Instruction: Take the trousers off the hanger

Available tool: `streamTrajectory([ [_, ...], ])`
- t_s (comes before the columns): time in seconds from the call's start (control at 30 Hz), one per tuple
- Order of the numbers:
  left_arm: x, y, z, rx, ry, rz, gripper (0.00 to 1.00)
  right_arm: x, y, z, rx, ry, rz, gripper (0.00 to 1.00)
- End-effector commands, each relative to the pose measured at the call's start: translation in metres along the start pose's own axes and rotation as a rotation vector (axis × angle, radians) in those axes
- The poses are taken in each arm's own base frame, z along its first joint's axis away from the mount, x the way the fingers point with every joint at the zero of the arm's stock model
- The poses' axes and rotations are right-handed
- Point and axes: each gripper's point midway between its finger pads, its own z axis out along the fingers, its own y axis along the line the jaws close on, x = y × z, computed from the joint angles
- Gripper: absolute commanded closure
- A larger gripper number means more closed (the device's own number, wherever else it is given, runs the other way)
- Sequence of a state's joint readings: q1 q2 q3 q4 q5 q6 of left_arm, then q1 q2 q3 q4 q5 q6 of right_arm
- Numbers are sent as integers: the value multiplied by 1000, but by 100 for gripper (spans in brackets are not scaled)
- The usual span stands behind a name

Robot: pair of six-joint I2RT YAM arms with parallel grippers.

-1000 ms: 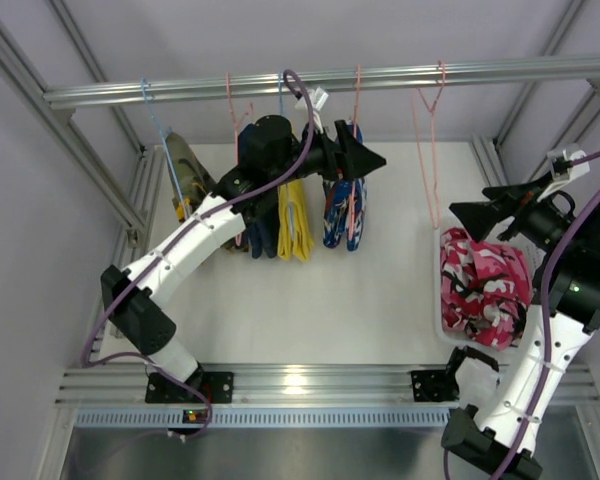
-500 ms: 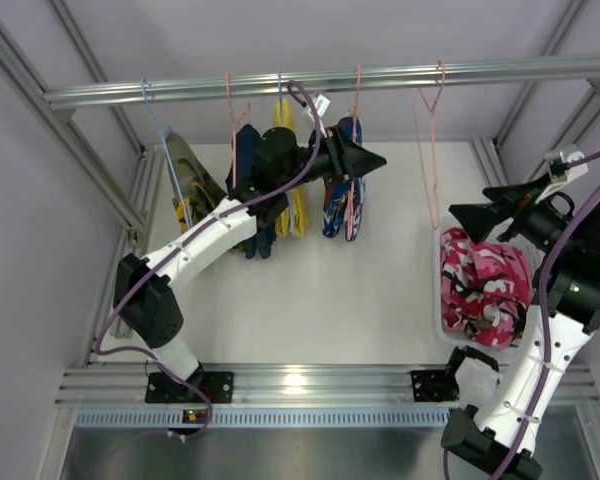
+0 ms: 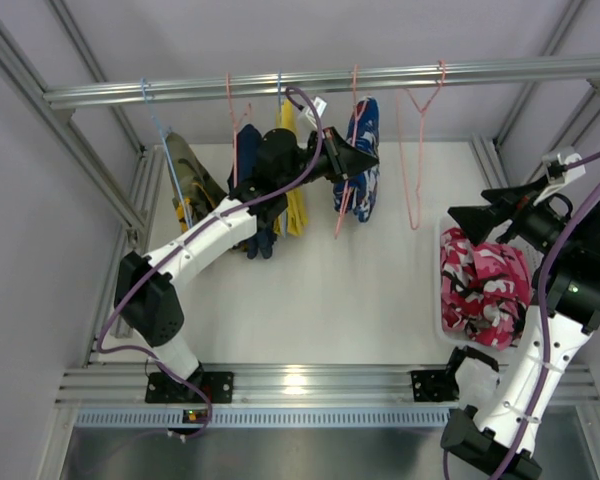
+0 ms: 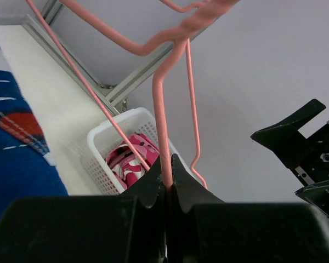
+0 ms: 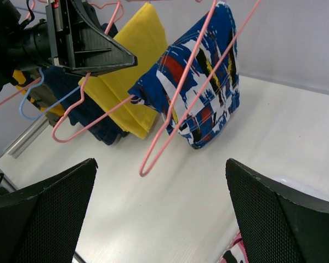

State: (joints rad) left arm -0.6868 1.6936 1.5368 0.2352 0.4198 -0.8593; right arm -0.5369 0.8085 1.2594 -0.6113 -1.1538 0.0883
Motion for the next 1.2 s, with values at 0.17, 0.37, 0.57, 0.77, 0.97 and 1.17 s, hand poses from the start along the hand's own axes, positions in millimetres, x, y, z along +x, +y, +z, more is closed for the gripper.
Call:
streamTrajectory([
  [0.17,-42,-119,-18,305,-146,319,100,3,7,0,-30,3,-5,1],
  [0.37,-58,-145,-23,339,-201,346,100,3,6,0,-32,1,0,1],
  [0.57,-75,-161,-31,328,-258,345,100,4,7,0,-32,0,5,0],
  [0.77,-84,-165,-35,304,-280,355,100,7,7,0,-37,1,2,0],
  [0.97,-87,-165,-45,258,-276,334,100,11,9,0,-49,1,-6,1],
  [1.17,-84,-171,-63,235,-251,300,100,10,13,-1,-67,-16,-70,1],
])
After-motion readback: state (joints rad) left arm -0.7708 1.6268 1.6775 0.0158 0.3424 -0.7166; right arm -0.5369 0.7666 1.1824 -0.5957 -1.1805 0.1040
